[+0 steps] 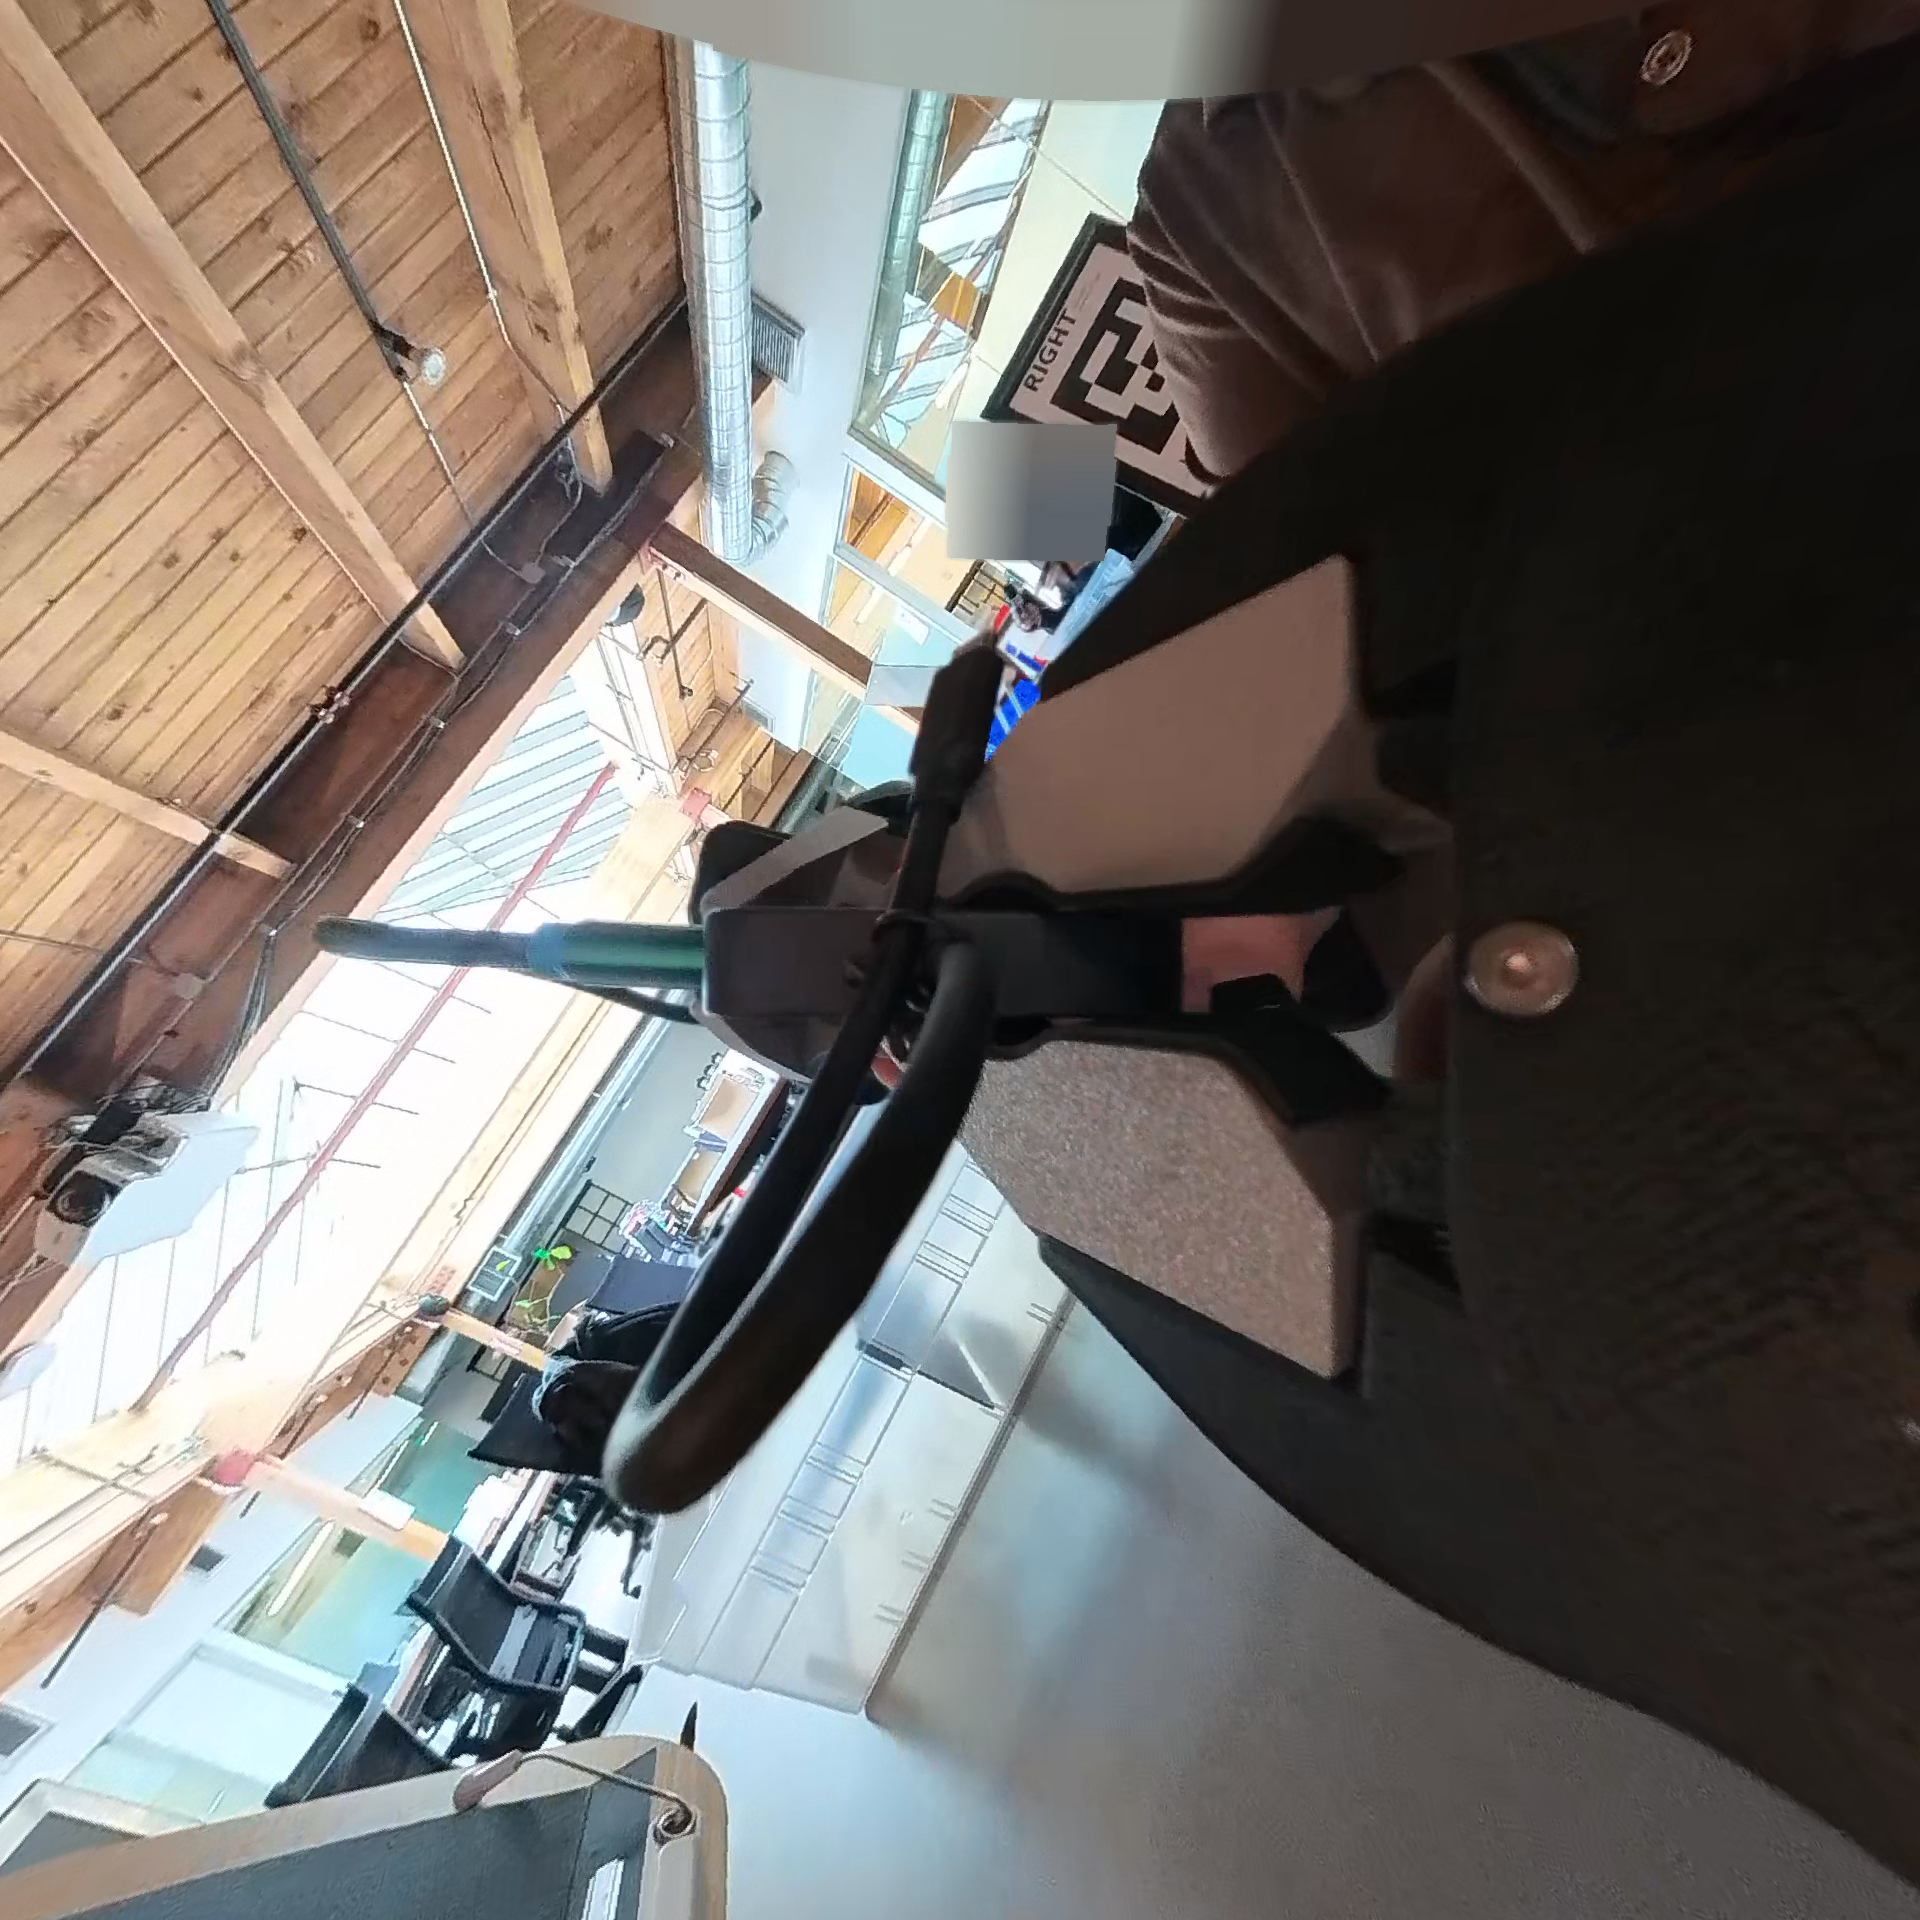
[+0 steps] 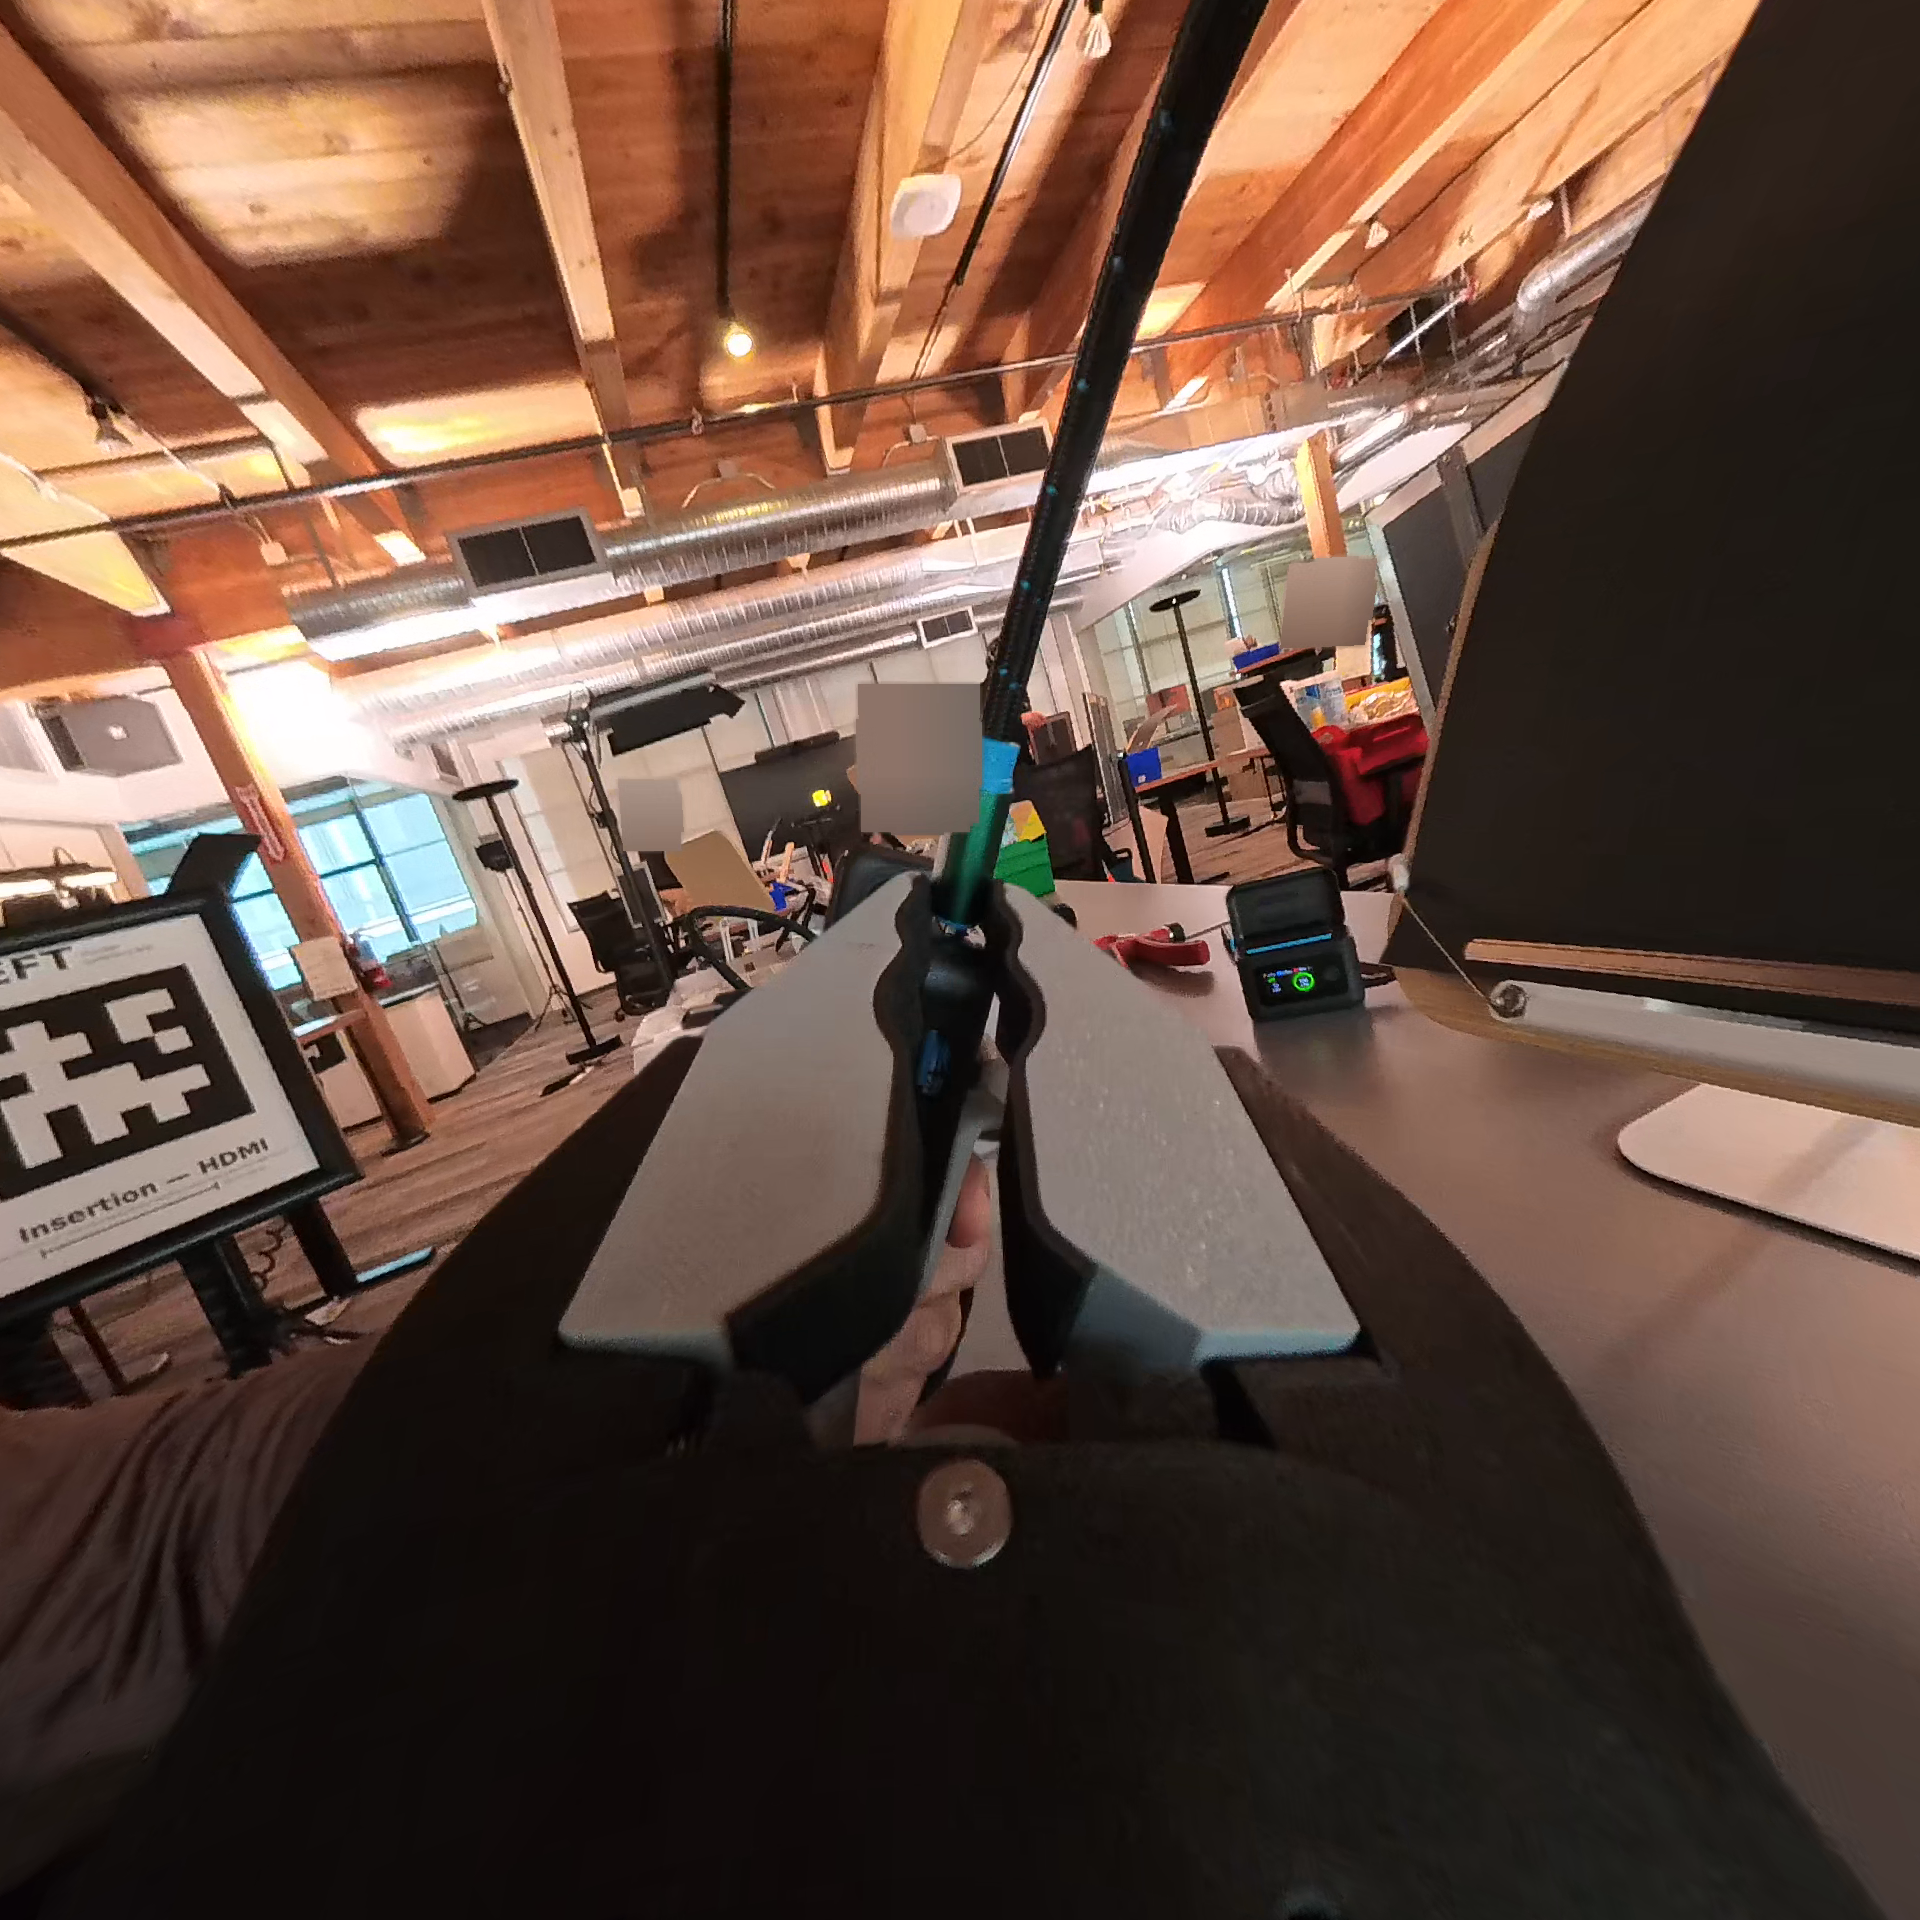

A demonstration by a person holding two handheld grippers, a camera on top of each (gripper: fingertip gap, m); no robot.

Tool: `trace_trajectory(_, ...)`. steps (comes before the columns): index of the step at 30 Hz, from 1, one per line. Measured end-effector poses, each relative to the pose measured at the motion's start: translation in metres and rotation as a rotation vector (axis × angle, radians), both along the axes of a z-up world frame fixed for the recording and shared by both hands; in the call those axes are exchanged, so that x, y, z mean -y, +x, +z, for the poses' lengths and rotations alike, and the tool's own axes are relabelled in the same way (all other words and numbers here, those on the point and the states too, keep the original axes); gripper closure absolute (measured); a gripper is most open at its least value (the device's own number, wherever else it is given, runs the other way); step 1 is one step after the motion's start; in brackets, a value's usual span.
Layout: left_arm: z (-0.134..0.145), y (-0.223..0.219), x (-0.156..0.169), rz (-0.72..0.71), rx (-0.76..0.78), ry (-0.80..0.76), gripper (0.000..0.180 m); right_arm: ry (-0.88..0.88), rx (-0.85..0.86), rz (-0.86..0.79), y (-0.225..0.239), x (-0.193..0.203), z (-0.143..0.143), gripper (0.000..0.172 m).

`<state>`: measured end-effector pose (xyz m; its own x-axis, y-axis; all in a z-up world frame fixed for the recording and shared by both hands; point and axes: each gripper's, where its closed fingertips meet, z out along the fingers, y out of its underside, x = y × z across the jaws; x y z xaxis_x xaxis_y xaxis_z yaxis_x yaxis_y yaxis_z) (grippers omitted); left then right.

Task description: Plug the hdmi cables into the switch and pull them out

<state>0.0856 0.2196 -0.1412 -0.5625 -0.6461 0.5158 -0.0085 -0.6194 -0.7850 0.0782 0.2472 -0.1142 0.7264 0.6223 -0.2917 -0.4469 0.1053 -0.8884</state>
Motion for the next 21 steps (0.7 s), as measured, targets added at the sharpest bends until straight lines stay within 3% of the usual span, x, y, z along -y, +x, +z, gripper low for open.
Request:
trace_trajectory(9, 0.004, -0.005, 0.004, -0.007, 0.017, 0.038, 0.169, 0.033, 0.034, 0.036, -0.006, 0.005, 0.006, 0.165)
trace_trajectory(11, 0.001, -0.012, 0.005, -0.016, 0.014, 0.072, 0.169, -0.004, 0.113, 0.121, -0.013, 0.007, 0.003, 0.165)
trace_trajectory(15, -0.010, -0.010, 0.008, -0.036, -0.033, 0.103, 0.169, -0.137, 0.042, 0.347, -0.011, 0.011, -0.011, 0.164)
trace_trajectory(21, -0.016, -0.008, 0.015, -0.076, -0.057, 0.114, 0.169, -0.133, 0.116, 0.314, -0.012, 0.015, -0.017, 0.163)
